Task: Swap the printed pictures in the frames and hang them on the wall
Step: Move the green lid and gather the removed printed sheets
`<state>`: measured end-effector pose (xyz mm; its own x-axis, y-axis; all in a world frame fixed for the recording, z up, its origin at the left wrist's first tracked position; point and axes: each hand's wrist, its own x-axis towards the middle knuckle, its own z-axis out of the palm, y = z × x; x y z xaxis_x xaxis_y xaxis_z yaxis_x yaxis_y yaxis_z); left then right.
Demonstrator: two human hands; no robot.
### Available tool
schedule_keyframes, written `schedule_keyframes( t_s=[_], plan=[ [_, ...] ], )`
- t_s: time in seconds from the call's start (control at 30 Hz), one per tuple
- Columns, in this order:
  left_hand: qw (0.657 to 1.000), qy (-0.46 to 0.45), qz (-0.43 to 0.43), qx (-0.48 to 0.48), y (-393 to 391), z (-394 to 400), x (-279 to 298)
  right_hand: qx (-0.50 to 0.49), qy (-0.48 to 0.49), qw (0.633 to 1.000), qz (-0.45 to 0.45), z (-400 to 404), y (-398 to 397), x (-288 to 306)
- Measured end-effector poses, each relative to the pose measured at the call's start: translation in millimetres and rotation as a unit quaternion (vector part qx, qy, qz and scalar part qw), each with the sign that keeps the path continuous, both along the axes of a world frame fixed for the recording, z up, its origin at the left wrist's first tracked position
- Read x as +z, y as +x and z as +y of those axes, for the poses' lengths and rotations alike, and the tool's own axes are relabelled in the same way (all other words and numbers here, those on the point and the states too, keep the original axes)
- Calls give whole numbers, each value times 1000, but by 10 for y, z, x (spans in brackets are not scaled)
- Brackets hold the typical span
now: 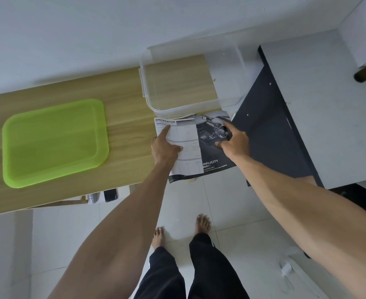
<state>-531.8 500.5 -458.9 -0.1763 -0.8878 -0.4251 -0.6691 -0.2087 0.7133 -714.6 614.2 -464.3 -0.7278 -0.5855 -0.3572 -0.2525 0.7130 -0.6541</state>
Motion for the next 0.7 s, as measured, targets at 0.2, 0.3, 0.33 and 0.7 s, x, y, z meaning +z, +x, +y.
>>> schedule_keyframes(
  t_s=[0.2,0.3,0.33,0.7],
  plan=[
    [994,11,106,-10,127,48,48,-13,2,1000,8,22,45,42],
    [991,8,133,-30,200,44,103,-25,-4,1000,12,70,58,135],
    [989,9,141,-36,221,38,128,-28,-6,1000,12,86,70,174],
    [967,-7,235,-96,397,-205,667,-76,-50,994,53,121,392,832]
  ],
)
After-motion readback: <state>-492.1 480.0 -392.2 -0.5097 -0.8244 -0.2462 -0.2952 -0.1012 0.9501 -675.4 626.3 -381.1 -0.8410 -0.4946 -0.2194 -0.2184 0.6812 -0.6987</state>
